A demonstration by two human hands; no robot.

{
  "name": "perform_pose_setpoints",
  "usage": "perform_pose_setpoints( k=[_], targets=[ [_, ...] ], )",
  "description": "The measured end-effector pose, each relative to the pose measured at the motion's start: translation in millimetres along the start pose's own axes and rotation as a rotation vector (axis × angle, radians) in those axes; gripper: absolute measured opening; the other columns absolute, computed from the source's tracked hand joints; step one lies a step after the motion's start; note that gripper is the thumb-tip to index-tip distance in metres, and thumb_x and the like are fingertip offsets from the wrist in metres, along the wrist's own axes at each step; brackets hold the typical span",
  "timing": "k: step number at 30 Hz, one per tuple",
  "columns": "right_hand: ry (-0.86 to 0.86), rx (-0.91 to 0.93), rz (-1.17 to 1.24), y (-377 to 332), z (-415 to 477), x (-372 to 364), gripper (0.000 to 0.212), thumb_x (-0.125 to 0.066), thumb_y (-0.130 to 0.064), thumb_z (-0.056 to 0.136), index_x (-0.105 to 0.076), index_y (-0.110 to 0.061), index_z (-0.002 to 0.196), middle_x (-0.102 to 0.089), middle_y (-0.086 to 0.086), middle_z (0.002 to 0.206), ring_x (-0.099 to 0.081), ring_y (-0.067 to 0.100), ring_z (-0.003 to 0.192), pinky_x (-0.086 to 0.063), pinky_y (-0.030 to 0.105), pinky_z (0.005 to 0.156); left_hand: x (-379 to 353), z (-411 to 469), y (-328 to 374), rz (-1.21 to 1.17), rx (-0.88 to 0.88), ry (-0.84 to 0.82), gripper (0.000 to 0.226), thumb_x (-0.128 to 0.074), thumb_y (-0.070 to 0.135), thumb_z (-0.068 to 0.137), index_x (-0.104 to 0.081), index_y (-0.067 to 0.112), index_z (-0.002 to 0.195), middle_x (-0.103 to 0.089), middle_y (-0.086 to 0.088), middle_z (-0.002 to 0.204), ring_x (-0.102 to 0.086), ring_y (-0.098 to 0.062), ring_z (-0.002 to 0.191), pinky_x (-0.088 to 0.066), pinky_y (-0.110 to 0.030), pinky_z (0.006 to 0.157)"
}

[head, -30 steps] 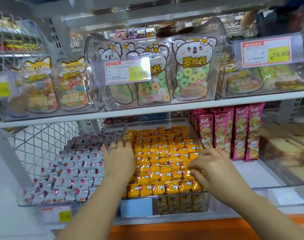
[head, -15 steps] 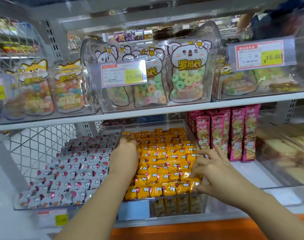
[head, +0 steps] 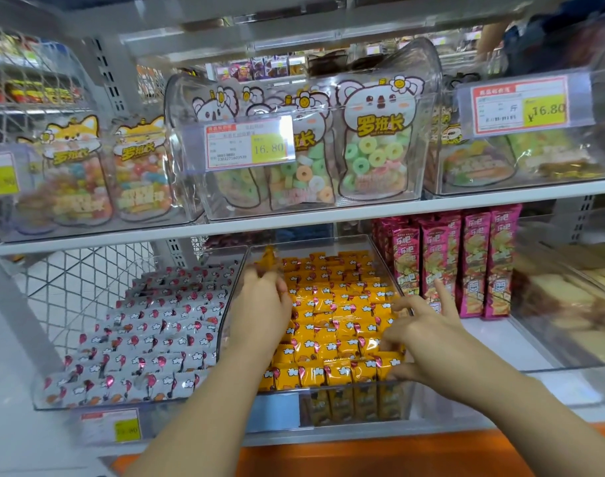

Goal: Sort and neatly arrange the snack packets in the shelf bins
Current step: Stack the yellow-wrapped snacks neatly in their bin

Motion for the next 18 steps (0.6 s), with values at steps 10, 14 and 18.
perform_pose_setpoints(
  k=[10,14,18],
  targets=[
    [0.056,-0.007,-0.061,-2.2,-4.2,0.4,0.021,-0.061,-0.038,0.085,-0.066,-0.029,0.104,-0.061,-0.012,0.111,-0.022,0.010,0.135,0.027,0.053,0.103,13.1,-52.1,49.3,-0.299,-0.300,-0.124,0.034,-0.064,0.023,0.087,-0.044,0.039,0.109,-0.042,0.024,0.113,-0.040,0.014,0.101,-0.026,0.007,0.083],
    [0.343,0.058,-0.069,0.1,-6.9,10.9,0.033,-0.090,-0.026,0.038,-0.062,-0.031,0.053,-0.057,-0.014,0.058,-0.061,0.015,0.089,-0.003,0.054,0.108,23.0,-69.2,63.4,-0.382,-0.366,-0.125,0.041,-0.068,0.029,0.084,-0.043,0.045,0.111,-0.044,0.033,0.111,-0.036,0.021,0.110,-0.027,0.004,0.088],
    [0.365,0.103,-0.115,-6.6,-5.5,-1.6,0.039,-0.090,-0.021,0.024,-0.056,-0.031,0.041,-0.049,-0.016,0.045,-0.058,0.011,0.076,-0.017,0.057,0.103,34.9,-75.2,72.2,-0.395,-0.440,-0.072,0.043,-0.069,0.031,0.083,-0.041,0.053,0.107,-0.046,0.034,0.110,-0.041,0.014,0.111,-0.032,-0.001,0.090]
  ],
)
Point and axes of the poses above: each hand's wrist, its own z-axis towards the middle knuckle, its own x-axis out of the back of the hand, y = z × x, the point moved 7 cm from there along z, towards the middle knuckle
